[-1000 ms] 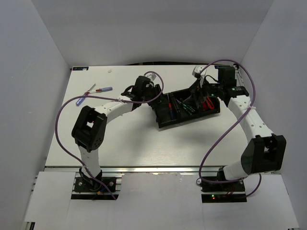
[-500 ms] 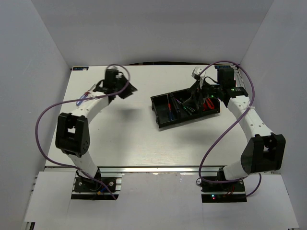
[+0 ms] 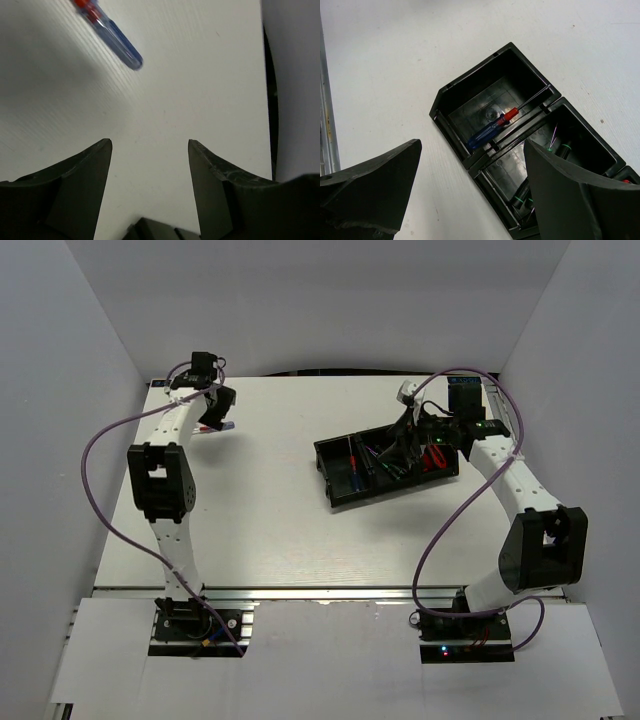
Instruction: Sort the tools into containers
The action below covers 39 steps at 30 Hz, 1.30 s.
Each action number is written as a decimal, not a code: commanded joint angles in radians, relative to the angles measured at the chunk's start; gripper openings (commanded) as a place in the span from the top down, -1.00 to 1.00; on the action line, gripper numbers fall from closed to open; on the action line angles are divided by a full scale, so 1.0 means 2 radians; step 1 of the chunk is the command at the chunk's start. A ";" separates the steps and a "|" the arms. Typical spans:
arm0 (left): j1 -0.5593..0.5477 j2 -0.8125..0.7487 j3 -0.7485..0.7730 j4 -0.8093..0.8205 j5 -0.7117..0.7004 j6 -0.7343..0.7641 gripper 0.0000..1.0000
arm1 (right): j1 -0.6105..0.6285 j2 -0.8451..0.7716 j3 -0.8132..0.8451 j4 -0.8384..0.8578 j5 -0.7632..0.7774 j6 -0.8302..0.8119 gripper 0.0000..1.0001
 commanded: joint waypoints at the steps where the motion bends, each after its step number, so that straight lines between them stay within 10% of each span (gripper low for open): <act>1: 0.027 0.037 0.048 -0.111 -0.021 -0.076 -0.44 | -0.002 0.001 0.002 0.018 -0.016 0.004 -0.79; 21: 0.090 0.195 0.179 -0.112 0.067 -0.129 -0.39 | -0.010 0.018 -0.010 0.014 -0.025 0.014 -0.79; 39: 0.100 0.180 0.094 -0.106 0.109 -0.126 0.47 | -0.011 0.018 -0.016 0.015 -0.029 0.018 -0.79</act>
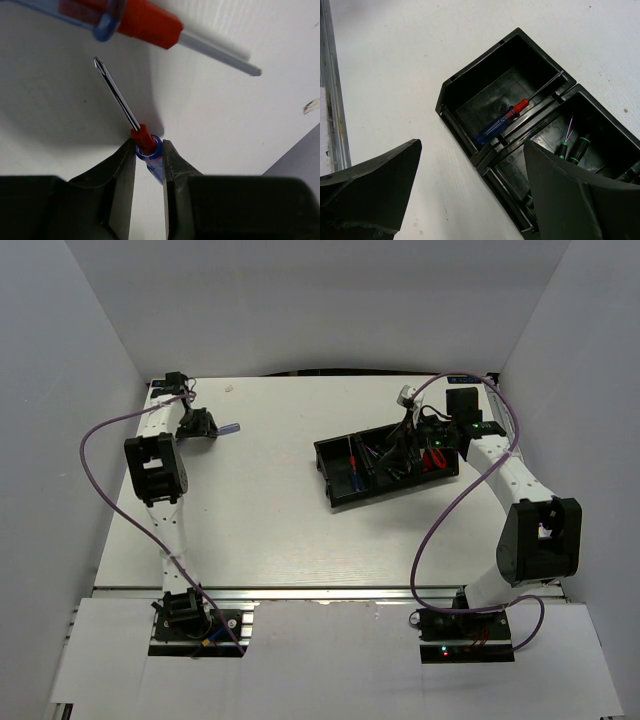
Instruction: Sort the tools into containers
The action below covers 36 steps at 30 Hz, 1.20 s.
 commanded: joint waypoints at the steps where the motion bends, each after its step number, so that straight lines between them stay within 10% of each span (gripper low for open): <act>1: -0.002 -0.021 -0.049 -0.020 -0.002 0.021 0.50 | -0.004 -0.006 -0.001 0.008 -0.014 0.002 -0.79; 10: -0.029 -0.179 -0.207 0.048 0.008 0.056 1.00 | -0.004 -0.008 0.009 0.003 -0.010 -0.007 -0.79; 26: -0.201 -0.453 -0.459 0.331 0.123 0.311 1.00 | -0.004 -0.027 0.037 -0.032 0.010 -0.031 -0.79; 36: -0.322 -0.377 -0.415 0.364 0.084 0.379 1.00 | -0.004 -0.035 0.033 -0.053 0.018 -0.044 -0.79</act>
